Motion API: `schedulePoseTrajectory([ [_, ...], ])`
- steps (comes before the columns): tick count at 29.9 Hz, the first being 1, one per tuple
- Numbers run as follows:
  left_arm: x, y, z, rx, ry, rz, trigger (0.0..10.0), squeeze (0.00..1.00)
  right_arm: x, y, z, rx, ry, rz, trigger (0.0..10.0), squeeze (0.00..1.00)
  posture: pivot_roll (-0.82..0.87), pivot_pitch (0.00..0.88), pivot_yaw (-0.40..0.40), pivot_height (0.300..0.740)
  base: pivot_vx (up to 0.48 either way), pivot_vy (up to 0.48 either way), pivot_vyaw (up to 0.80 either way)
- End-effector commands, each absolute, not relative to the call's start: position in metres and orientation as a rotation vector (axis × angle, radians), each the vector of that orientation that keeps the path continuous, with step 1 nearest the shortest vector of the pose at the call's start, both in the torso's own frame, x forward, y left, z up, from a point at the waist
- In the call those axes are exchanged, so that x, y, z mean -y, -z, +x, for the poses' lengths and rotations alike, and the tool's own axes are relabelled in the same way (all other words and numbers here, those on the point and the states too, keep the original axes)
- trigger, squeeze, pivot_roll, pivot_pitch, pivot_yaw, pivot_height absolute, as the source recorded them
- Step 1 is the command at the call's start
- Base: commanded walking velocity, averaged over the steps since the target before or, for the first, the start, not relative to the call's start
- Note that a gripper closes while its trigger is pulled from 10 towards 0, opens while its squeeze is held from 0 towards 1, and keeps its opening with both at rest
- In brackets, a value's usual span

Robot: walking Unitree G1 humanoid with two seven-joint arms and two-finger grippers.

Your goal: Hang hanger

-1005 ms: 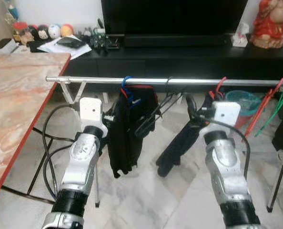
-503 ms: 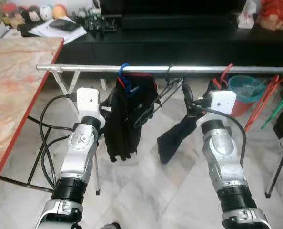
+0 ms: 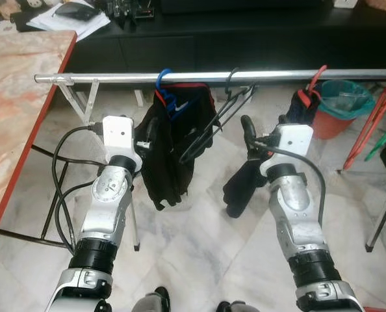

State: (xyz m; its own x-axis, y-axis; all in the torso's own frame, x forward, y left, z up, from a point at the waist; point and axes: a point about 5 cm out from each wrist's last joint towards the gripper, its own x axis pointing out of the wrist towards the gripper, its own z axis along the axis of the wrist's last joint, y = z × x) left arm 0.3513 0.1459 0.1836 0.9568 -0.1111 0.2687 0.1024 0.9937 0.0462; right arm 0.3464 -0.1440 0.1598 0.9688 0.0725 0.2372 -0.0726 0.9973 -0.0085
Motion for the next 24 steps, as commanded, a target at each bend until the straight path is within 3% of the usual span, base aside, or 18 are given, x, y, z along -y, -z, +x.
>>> schedulePoseTrajectory([
  [1,-0.152,-0.181,0.352,0.271,0.092,0.037,10.0,0.00,0.142,-0.166,0.349,0.264,-0.075,-0.003,10.0,0.00,0.04,0.205,0.042,0.740,0.000,0.000,0.00],
  [9,-0.161,-0.186,0.361,0.300,0.075,0.061,10.0,0.00,0.148,-0.182,0.367,0.307,-0.040,-0.001,10.0,0.00,0.04,0.000,0.004,0.740,0.000,0.000,0.00],
  [15,-0.163,-0.191,0.364,0.325,0.094,0.094,10.0,0.00,0.147,-0.185,0.372,0.317,-0.035,0.013,10.0,0.00,0.05,0.000,-0.028,0.740,0.000,0.000,0.00],
  [24,-0.165,-0.164,0.356,0.284,0.108,0.109,10.0,0.00,0.150,-0.157,0.365,0.266,-0.056,-0.007,10.0,0.00,0.03,0.000,-0.019,0.740,0.000,0.000,0.00],
])
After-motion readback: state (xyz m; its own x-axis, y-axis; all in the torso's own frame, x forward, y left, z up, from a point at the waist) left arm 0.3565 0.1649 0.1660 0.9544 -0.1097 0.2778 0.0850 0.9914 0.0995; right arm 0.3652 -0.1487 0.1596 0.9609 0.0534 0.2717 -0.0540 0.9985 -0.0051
